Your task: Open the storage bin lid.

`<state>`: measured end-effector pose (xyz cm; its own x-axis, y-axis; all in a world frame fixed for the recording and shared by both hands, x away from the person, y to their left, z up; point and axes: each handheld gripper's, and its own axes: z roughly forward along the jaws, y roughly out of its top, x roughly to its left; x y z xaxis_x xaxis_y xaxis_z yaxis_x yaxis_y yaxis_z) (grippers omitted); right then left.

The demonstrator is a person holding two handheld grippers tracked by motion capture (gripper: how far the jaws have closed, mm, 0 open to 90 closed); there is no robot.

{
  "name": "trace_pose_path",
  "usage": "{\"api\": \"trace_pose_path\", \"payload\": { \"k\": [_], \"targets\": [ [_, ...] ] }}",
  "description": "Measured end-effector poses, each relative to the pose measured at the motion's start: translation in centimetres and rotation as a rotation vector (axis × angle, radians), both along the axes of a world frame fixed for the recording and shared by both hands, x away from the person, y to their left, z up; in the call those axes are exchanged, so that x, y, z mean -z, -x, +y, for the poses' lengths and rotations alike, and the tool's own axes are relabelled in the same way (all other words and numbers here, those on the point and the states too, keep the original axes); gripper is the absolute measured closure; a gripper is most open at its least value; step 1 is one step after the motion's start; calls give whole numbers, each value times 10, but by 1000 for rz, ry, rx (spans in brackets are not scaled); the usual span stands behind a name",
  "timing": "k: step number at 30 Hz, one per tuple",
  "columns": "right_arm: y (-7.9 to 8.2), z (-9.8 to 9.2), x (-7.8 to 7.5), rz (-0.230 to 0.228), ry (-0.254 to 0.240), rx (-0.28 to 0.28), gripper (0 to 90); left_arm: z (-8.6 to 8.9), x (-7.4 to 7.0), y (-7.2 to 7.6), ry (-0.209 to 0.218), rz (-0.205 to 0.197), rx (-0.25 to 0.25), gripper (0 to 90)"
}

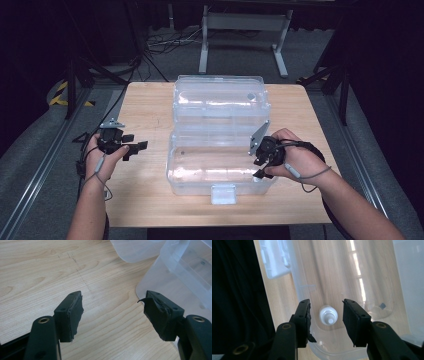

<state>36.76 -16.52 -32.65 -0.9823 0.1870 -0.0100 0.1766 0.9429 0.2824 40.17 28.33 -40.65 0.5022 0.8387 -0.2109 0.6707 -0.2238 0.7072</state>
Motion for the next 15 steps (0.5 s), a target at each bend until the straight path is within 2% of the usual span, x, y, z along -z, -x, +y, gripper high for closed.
{"api": "trace_pose_path", "payload": {
  "k": [8,15],
  "targets": [
    [9,15,-6,4,-33,-42,566,-3,-3,2,-9,-2,16,317],
    [16,22,-2,33,-6,-72,559,-4,-3,3,-8,2,15,316]
  ]
}}
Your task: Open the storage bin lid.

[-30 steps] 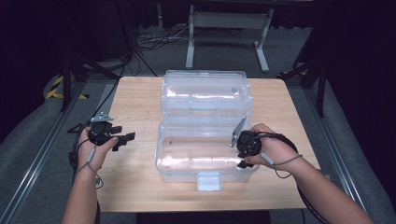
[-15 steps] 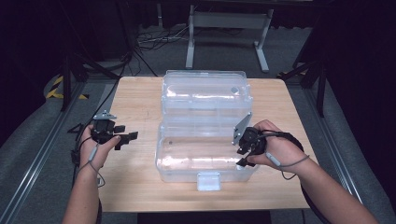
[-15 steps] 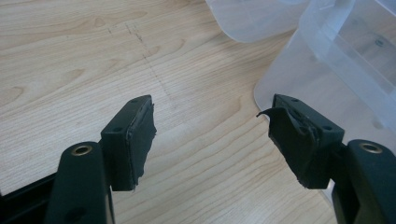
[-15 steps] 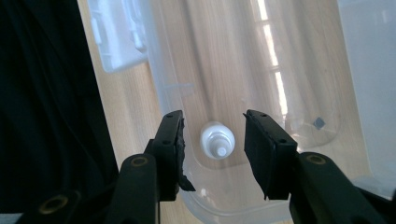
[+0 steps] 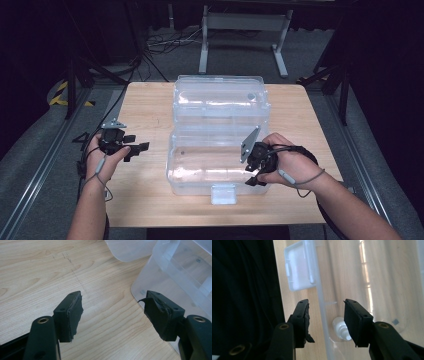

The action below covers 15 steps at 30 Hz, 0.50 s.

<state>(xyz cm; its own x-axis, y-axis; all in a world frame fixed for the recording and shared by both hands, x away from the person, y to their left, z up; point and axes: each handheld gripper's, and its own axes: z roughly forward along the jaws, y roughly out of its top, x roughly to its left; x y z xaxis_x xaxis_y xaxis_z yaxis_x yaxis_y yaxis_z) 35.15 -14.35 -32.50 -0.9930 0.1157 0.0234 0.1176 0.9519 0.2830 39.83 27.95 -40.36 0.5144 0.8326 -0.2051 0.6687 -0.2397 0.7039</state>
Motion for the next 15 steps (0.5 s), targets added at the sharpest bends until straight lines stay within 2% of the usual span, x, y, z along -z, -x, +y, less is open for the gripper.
{"api": "trace_pose_path", "payload": {
  "k": [2,7,15],
  "targets": [
    [1,0,1,2,6,1,559,0,0,0,0,-1,1,316],
    [1,-2,15,21,43,3,557,0,-1,1,0,-3,2,316],
    [1,-1,33,38,72,5,568,-2,-1,1,-7,-4,9,316]
  ]
}}
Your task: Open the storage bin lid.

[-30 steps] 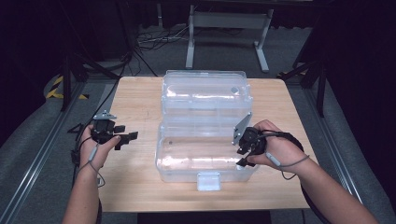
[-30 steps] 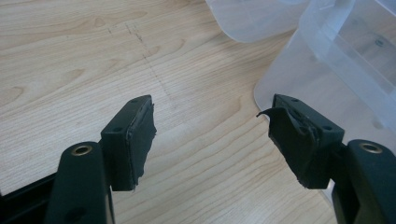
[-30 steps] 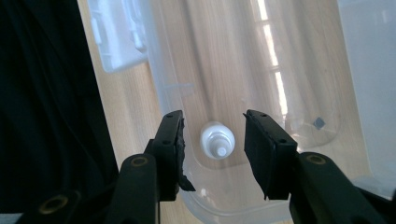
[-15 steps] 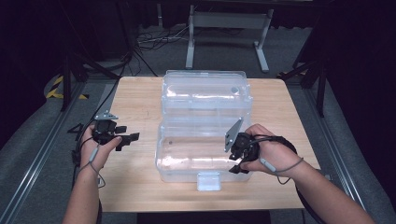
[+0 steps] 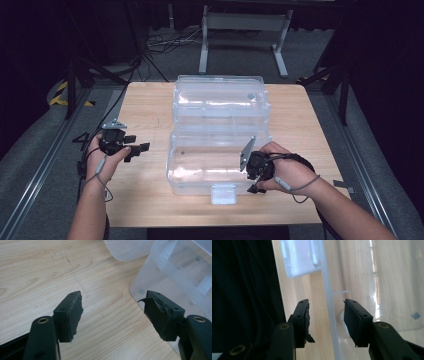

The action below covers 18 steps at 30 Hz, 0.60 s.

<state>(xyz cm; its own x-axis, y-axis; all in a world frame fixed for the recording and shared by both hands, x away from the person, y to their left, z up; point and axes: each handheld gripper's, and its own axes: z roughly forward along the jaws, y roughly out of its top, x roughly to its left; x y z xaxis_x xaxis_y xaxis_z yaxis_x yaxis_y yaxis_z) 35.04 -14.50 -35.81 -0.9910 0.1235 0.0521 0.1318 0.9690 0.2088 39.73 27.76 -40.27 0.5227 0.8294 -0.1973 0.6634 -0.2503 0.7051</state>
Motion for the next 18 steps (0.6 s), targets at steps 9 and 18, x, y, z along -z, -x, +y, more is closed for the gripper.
{"api": "trace_pose_path", "payload": {
  "k": [9,18],
  "targets": [
    [1,3,23,12,32,-10,619,-2,-4,0,21,16,21,306],
    [1,7,34,-3,56,-29,686,-12,-15,0,22,-7,30,229]
  ]
}}
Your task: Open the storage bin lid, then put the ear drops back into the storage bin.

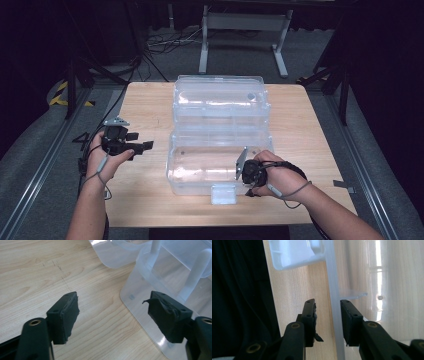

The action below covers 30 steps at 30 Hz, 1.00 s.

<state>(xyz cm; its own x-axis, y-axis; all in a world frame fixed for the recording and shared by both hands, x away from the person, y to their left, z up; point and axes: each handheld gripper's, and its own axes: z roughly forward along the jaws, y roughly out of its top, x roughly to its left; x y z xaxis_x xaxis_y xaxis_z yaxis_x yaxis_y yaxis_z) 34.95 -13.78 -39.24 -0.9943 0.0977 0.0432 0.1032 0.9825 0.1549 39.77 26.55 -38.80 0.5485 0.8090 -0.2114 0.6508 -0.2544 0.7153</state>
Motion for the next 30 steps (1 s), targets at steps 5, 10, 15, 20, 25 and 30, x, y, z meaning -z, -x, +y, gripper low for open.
{"api": "trace_pose_path", "payload": {
  "k": [5,10,15,20,25,30],
  "targets": [
    [-2,0,4,-19,-2,-8,766,-1,-7,0,-16,-28,14,249],
    [-2,0,4,-38,6,-16,826,-3,-12,-2,-14,-38,33,271],
    [1,1,3,-67,17,-23,833,-10,-22,-6,6,-27,83,313],
    [1,1,4,-68,13,-11,831,-17,-36,-11,-16,-60,152,338],
    [1,0,4,-69,0,-8,830,-18,-48,-15,-3,-87,176,357],
    [1,-1,4,-62,-10,4,827,-25,-62,-21,-23,-88,211,350]
  ]
}}
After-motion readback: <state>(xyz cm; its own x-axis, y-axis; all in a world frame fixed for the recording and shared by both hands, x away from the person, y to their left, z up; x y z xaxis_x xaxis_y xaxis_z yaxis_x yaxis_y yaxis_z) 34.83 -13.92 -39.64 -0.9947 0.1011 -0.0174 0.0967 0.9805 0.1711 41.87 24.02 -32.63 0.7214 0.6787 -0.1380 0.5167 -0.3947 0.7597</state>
